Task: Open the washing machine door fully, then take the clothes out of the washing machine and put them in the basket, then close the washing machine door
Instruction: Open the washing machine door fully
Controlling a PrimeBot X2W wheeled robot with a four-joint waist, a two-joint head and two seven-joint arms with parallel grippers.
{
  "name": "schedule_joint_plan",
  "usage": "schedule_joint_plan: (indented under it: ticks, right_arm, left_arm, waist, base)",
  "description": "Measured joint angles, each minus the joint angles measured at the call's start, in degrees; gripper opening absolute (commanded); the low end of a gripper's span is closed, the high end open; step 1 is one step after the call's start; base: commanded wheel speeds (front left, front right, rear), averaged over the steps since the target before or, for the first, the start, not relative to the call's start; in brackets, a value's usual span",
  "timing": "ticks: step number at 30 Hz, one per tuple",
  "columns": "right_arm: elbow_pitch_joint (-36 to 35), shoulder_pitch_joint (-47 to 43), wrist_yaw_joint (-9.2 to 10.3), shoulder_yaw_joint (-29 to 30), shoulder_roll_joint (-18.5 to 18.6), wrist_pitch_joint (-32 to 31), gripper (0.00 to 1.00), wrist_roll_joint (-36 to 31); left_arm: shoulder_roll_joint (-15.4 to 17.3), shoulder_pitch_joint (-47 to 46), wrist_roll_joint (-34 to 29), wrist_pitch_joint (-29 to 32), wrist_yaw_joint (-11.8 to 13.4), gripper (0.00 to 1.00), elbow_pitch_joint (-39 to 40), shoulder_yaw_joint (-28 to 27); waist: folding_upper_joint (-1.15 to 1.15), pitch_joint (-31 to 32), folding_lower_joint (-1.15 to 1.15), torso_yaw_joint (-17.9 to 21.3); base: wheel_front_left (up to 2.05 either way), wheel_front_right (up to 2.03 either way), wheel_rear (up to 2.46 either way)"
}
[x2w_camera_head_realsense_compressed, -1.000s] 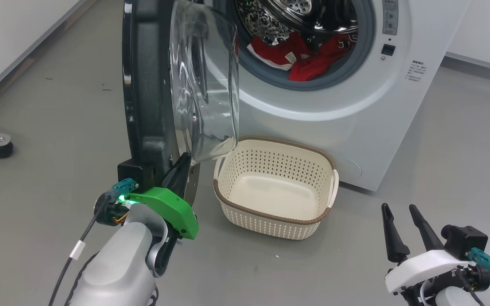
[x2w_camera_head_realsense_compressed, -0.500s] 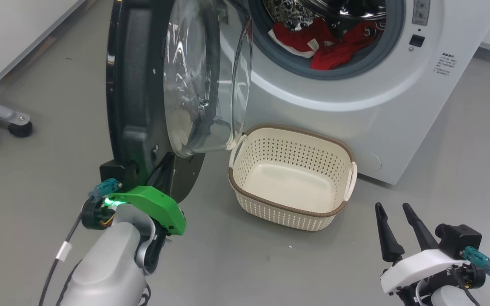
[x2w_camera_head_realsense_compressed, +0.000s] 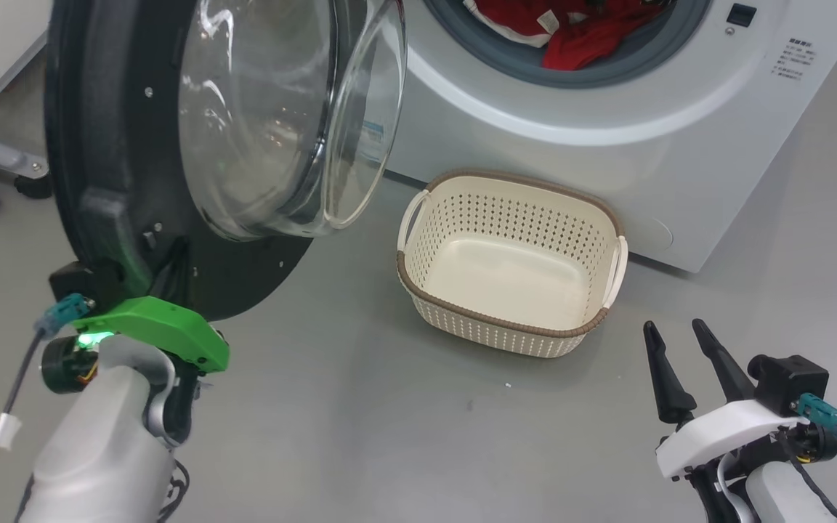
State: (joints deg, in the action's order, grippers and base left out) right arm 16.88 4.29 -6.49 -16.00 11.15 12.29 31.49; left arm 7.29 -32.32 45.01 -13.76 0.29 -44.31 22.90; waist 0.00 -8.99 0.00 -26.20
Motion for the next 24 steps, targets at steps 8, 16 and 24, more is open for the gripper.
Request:
schedule_joint_plan:
  ticks: [8,16,24]
  right_arm:
    - [-1.5,2.2,0.02,-0.6,1.9,-2.0,1.0,-1.5]
    - [-3.4,3.5,0.16,0.0,4.0,-4.4,1.0,-2.1]
    - [-5.3,3.5,1.12,1.1,5.8,-5.6,1.0,-2.3]
  left_arm:
    - [4.4,-2.9,1.5,0.0,0.3,0.0,0.1,-4.7]
    - [8.6,-4.2,3.6,-0.5,0.7,0.0,-0.1,-9.6]
    - [12.4,-6.0,4.0,-0.5,0.6,0.0,-0.8,-11.5]
  waist:
    - [0.0,-3.8,0.0,0.6]
    - [0.0,-7.8,0.0,1.7]
    - [0.0,-11.5,0.0,2.5]
  base:
    - [0.0,0.0,0.0]
    - [0.0,0.0,0.0]
    - [0.0,0.0,0.0]
